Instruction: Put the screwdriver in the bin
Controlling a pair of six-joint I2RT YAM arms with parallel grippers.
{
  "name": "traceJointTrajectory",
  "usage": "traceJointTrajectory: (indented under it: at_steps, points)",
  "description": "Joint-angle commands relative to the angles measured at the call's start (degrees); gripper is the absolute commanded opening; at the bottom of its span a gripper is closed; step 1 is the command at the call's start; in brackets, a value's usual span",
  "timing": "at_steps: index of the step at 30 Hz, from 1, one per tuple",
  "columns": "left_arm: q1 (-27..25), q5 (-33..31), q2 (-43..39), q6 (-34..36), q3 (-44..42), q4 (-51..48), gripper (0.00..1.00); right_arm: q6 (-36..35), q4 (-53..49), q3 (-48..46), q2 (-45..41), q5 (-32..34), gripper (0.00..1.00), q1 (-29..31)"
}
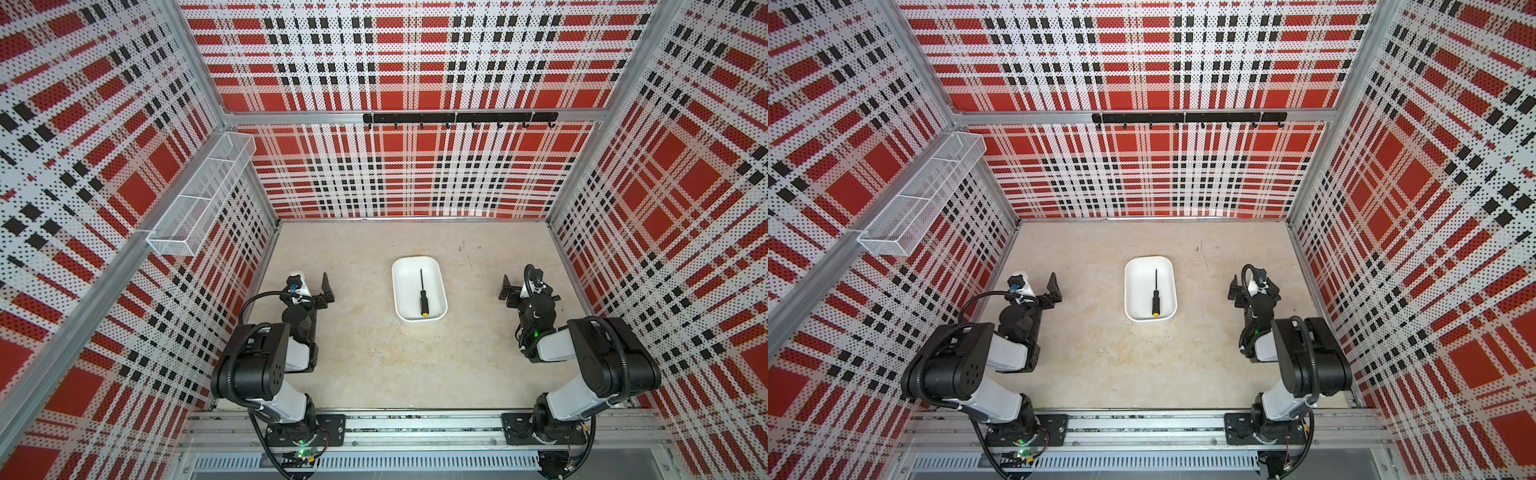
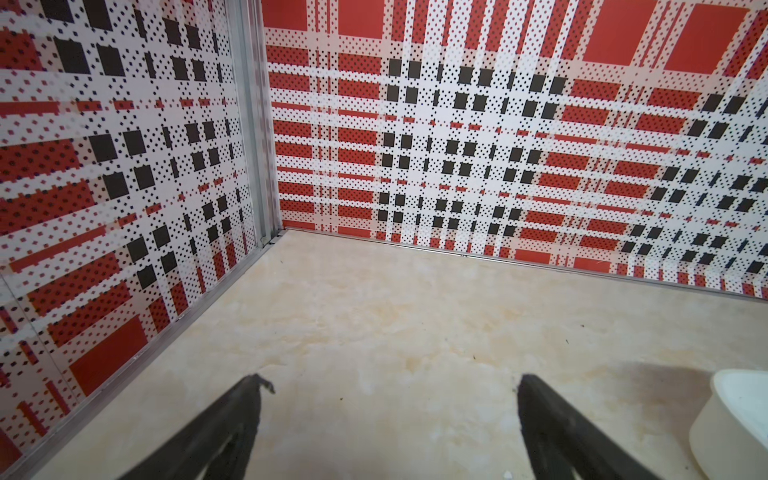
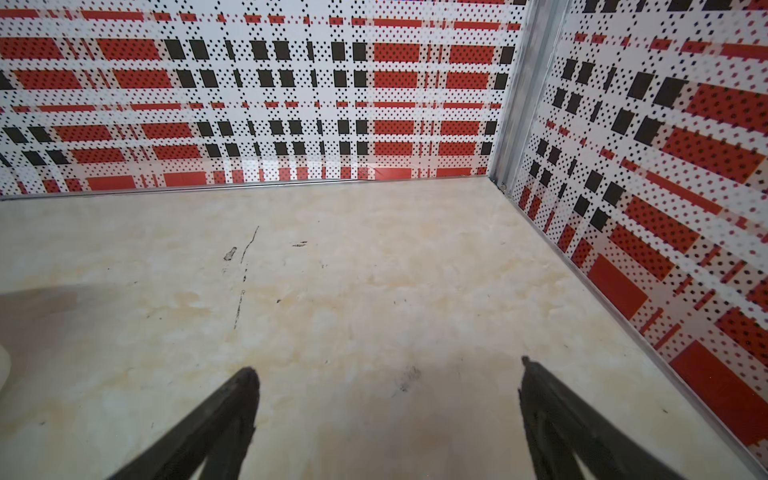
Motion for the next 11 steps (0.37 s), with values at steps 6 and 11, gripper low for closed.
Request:
traceJointTrajectory:
  at_steps: [6,11]
  points:
    - [-0.42,-1.15,-0.13,1.04,0.53,-0.18,0.98,0.05,0.00,0.25,-0.76,-0.50,1.00,-0.07]
    - [0.35,0.73,-0.07,0.69,0.18,0.40,0.98,0.05,0.14,0.18,-0.85,-0.61,1.00,-0.16]
